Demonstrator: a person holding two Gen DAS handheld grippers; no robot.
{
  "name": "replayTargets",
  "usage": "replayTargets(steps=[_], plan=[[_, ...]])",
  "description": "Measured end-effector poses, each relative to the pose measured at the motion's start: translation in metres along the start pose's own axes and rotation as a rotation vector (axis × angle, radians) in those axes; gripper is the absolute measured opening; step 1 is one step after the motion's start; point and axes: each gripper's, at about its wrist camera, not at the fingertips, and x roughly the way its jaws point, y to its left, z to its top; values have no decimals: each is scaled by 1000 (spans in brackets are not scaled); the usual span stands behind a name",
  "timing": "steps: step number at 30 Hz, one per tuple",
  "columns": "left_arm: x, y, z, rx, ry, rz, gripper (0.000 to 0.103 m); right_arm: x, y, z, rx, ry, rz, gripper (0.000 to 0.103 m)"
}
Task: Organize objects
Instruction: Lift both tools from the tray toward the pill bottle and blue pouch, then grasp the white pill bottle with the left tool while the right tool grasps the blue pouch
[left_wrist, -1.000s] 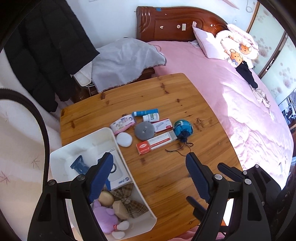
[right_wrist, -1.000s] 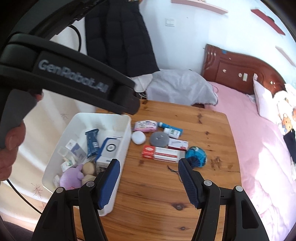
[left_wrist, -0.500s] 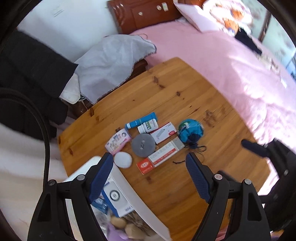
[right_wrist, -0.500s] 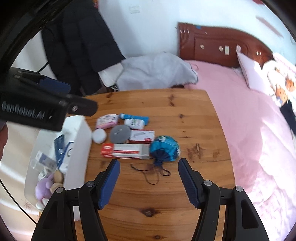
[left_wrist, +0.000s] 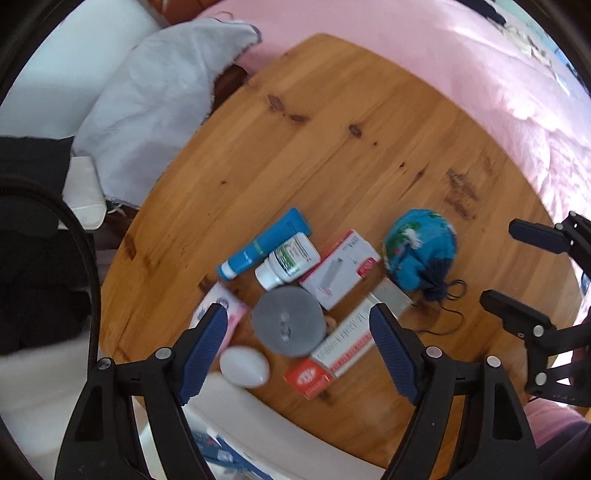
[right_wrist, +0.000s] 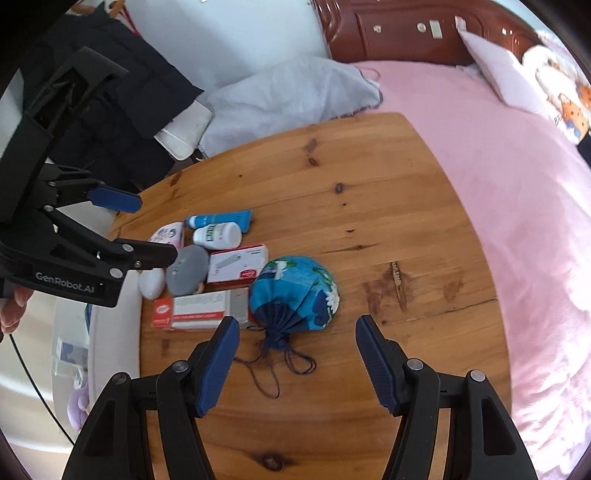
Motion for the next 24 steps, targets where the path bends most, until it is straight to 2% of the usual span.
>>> replayTargets(steps=[3, 9, 16, 24], plan=[[18, -1, 12, 53, 29, 1, 76, 15, -4, 5, 3, 20, 13, 67], [44, -4, 23, 146, 77, 61, 65, 38, -7, 12, 8, 49, 33, 67], [65, -4, 27, 174, 137, 41, 41, 54, -6, 15, 1, 71, 30, 67], [75, -1, 35, 171, 136, 8, 39, 67, -9, 16, 14, 91, 26, 67]])
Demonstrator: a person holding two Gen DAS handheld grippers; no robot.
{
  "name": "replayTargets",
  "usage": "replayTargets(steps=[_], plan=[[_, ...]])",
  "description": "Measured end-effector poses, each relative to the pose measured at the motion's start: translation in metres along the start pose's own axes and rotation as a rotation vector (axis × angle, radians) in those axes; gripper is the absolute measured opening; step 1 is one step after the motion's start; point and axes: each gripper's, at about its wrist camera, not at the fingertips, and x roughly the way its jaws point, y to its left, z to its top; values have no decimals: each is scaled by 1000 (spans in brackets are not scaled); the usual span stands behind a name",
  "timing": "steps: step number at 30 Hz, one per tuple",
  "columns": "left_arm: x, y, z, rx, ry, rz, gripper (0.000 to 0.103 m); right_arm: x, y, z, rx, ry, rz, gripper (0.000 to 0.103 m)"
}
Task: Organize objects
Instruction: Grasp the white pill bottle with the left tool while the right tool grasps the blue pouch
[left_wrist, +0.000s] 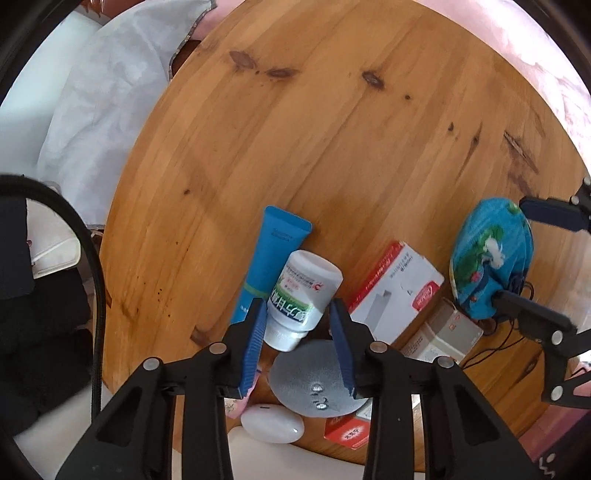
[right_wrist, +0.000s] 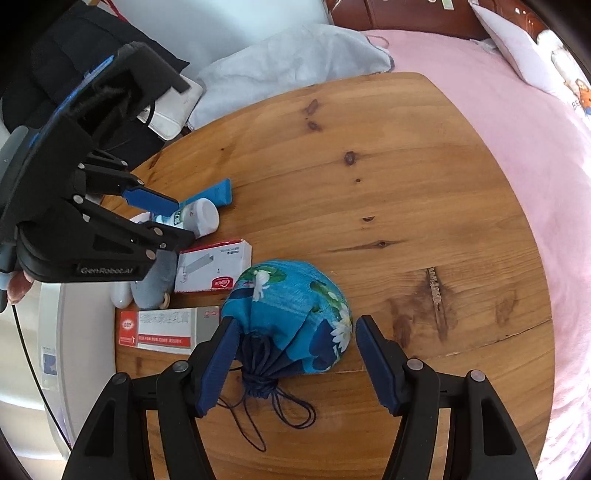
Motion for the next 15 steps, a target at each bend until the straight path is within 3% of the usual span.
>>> replayTargets(steps=[6, 7, 15], plan=[[8, -2, 6, 17, -2, -19, 39, 4, -1, 2, 14, 3, 13, 67], [11, -1, 6, 191, -23, -22, 39, 5, -2, 2, 16, 5, 16, 66], [28, 0, 12, 174, 4, -78, 35, 8, 2, 3, -2, 1, 43, 58]])
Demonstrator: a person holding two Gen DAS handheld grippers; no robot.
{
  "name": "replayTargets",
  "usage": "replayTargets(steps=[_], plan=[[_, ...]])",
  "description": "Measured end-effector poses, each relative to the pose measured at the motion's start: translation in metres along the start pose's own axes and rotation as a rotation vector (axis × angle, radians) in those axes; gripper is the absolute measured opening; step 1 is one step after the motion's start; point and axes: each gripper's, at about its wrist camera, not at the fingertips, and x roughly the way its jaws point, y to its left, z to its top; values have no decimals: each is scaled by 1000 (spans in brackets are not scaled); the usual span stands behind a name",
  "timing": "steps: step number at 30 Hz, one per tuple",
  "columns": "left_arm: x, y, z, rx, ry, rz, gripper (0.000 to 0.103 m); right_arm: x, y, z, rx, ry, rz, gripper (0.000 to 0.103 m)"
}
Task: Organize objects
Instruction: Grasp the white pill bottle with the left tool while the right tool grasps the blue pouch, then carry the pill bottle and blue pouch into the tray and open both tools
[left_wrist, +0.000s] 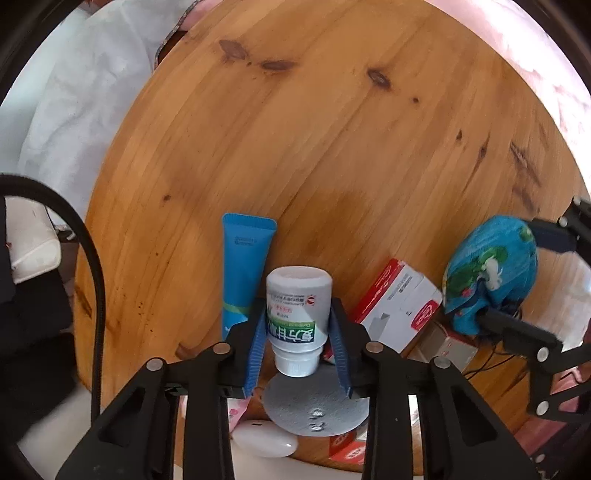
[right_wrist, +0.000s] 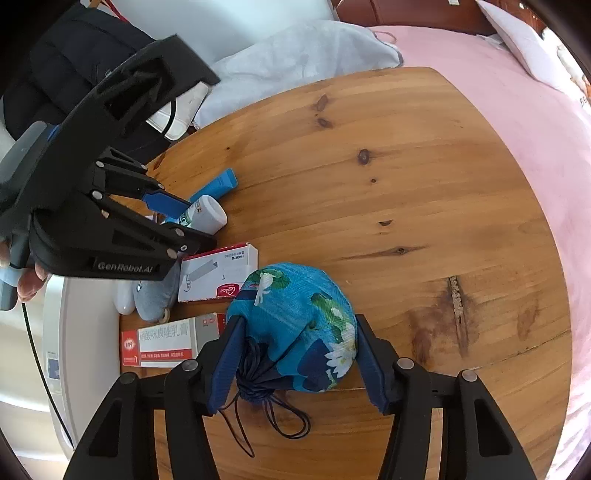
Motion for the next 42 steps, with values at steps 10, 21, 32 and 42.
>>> replayTargets(steps=[10, 21, 32, 42], plan=[[6, -11, 0, 5, -48, 40, 35, -5, -3, -3, 6, -29, 35, 44], [-29, -8, -14, -99, -115, 7, 35, -35, -5, -12, 46, -79, 5, 43], [-102, 9, -83, -219, -252, -118, 34, -115, 34, -24, -7, -208, -30, 43], [-185, 3, -209, -361, -432, -217, 34, -190, 107, -50, -95, -337, -22, 43]])
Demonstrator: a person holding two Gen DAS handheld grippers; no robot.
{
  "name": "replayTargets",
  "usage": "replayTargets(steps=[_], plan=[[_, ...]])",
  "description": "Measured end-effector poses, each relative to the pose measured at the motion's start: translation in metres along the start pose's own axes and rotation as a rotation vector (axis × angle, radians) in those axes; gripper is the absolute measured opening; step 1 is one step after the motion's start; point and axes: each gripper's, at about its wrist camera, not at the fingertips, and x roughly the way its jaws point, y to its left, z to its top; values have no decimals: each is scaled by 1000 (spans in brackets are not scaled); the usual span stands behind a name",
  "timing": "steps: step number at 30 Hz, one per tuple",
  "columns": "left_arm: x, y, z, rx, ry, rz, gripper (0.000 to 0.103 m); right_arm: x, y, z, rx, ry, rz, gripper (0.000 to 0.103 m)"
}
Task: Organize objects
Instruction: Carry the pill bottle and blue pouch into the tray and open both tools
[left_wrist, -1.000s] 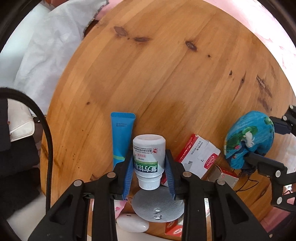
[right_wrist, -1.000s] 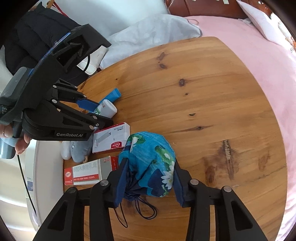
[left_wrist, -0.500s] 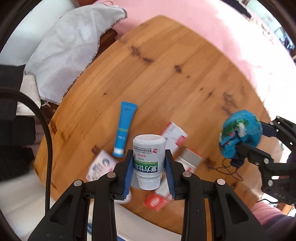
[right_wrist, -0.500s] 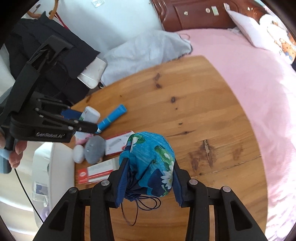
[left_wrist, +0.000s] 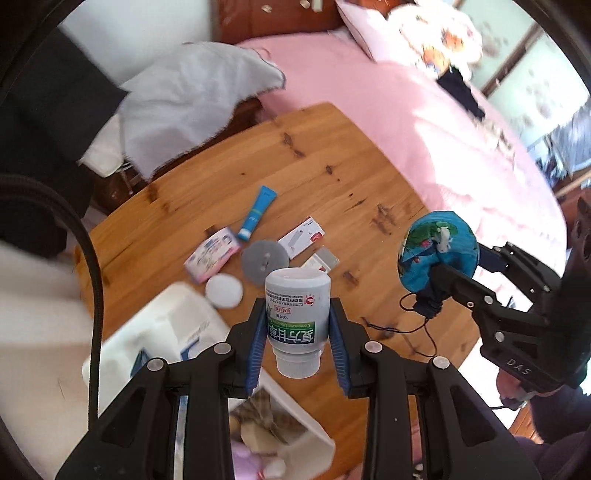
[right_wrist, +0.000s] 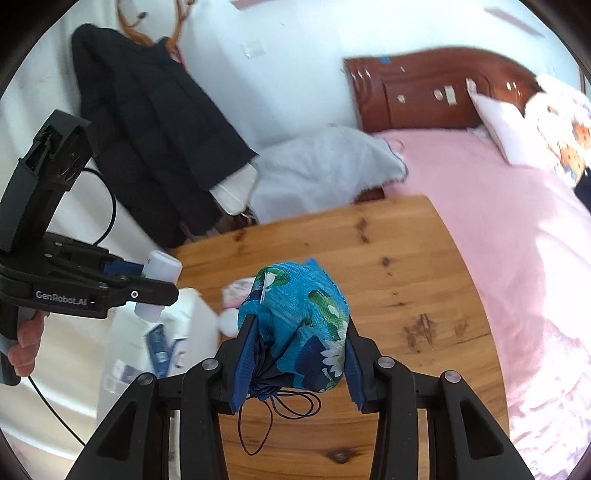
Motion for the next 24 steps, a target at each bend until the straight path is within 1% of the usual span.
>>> replayTargets(steps=[3, 6, 9, 10, 14, 17, 18, 21, 22, 24], plan=[[-27, 12, -22, -45, -51, -6, 34, -19, 28, -1, -39, -34, 6, 43], [-49, 25, -41, -102, -98, -39, 34, -34, 56, -1, -79, -60, 7, 43], [-68, 36, -60, -144, -142, -54, 34, -46, 82, -3, -115, -86, 31, 43], [-74, 40, -66, -119, -155, -60, 34, -50, 92, -4, -128, -93, 38, 43], [-89, 56, -88, -171, -224, -4, 35, -57, 129, -8, -189, -113, 32, 43], [-94, 71, -103, -228, -260, 17, 35, -58, 149, -13, -211, -104, 55, 43], [-94, 78, -108, -245, -272, 37, 35, -57, 154, -14, -218, -99, 60, 43], [-91, 93, -118, -277, -281, 68, 35, -53, 175, -19, -259, -77, 75, 43], [-88, 99, -122, -291, -278, 86, 35, -52, 181, -21, -272, -70, 79, 43], [-80, 112, -127, -318, -265, 96, 35, -47, 195, -26, -302, -53, 81, 43]])
